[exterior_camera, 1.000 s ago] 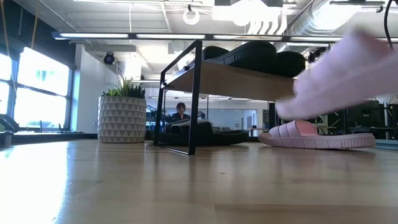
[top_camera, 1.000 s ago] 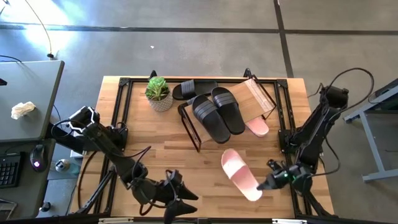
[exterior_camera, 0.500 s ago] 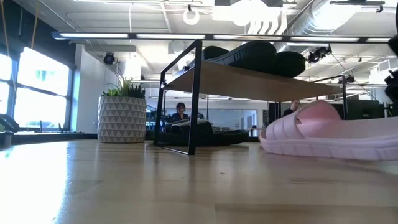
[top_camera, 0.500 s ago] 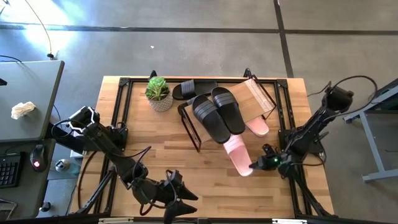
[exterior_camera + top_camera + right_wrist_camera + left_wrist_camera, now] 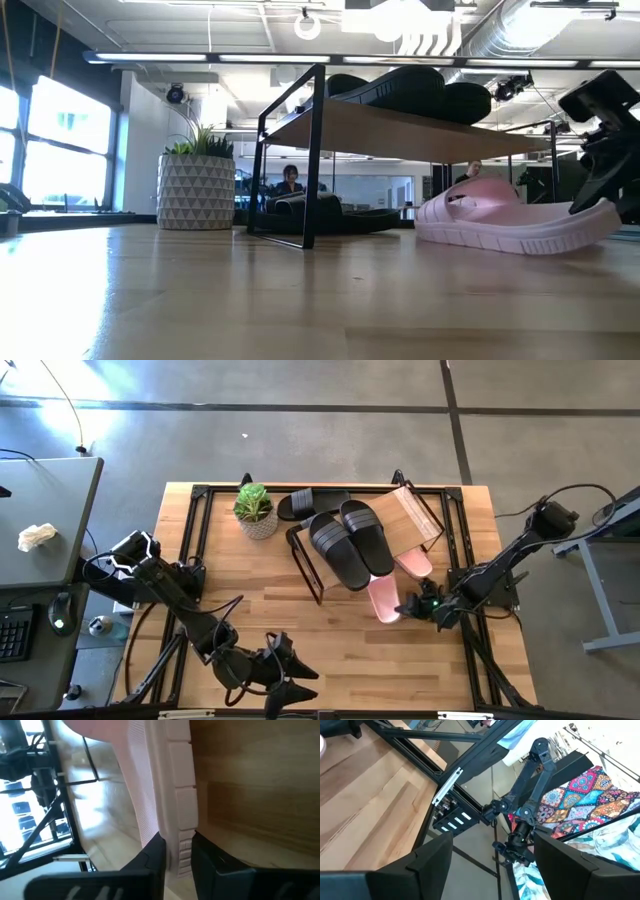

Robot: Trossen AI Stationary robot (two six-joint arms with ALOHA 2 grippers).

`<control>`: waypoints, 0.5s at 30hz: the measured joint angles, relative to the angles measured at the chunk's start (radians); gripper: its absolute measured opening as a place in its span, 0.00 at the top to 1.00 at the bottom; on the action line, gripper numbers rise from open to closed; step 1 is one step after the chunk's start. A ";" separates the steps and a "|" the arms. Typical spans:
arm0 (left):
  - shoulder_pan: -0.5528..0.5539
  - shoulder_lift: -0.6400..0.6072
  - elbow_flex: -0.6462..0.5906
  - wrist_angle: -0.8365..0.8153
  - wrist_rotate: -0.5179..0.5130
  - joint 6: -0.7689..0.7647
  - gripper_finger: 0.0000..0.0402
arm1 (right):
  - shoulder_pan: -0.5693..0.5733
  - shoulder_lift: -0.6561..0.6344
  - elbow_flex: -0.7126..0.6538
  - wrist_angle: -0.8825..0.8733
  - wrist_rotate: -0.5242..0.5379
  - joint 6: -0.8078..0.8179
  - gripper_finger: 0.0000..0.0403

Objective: Pick and place slides into the shelf
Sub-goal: Put the pink slipper under the shelf

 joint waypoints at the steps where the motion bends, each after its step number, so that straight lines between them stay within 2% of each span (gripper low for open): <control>1: 0.000 0.000 0.000 0.000 0.000 0.000 0.35 | -0.009 0.000 0.000 0.001 -0.004 -0.002 0.88; 10: 0.000 0.000 0.000 0.000 -0.016 0.018 0.35 | -0.066 0.002 0.001 -0.034 0.012 -0.011 0.67; 15: 0.000 0.000 0.000 0.000 -0.017 0.018 0.35 | -0.075 0.002 0.080 -0.251 0.011 0.002 0.65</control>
